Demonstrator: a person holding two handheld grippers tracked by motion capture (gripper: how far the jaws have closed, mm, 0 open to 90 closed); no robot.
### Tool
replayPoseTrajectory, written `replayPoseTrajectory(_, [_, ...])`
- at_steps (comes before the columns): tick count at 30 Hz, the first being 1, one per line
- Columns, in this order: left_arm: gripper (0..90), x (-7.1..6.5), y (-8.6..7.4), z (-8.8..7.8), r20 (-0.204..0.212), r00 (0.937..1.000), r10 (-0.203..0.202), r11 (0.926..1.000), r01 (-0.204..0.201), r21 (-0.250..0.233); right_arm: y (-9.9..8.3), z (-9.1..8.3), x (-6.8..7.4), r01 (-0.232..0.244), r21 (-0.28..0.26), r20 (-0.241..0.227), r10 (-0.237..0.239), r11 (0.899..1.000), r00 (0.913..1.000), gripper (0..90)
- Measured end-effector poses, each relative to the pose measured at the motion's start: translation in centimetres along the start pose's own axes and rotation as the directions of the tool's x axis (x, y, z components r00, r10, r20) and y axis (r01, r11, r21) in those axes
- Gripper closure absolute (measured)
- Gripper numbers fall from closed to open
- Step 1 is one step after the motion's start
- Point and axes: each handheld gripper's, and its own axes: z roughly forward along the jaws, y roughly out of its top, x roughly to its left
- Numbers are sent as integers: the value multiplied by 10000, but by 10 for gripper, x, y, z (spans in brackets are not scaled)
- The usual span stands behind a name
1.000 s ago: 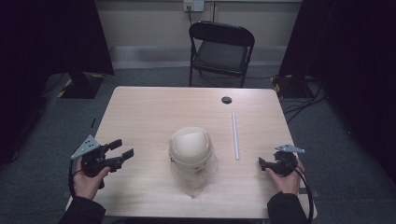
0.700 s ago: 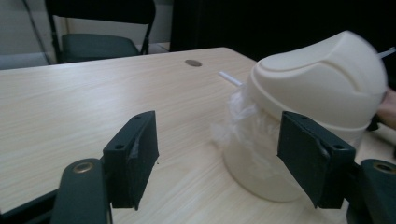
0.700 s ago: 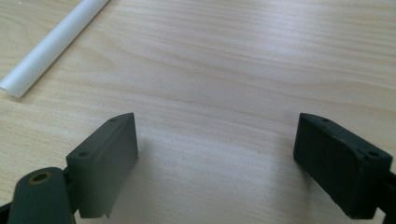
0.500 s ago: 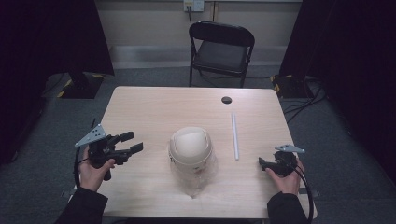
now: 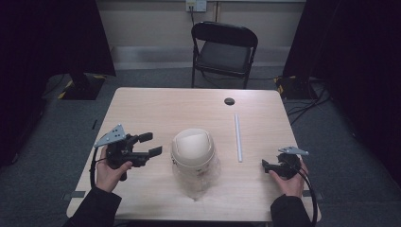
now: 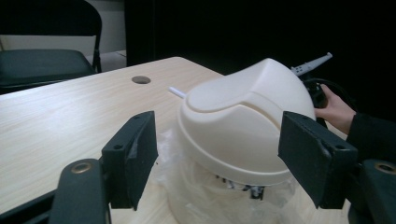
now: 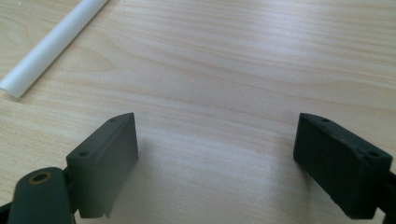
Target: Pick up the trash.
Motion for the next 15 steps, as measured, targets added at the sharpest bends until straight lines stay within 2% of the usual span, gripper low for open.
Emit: replayPoseTrajectory(15, [268, -28, 15, 43, 756, 9962, 434, 9987, -454, 248, 0, 0, 0, -1, 0, -1, 1, 10000, 10000, 128])
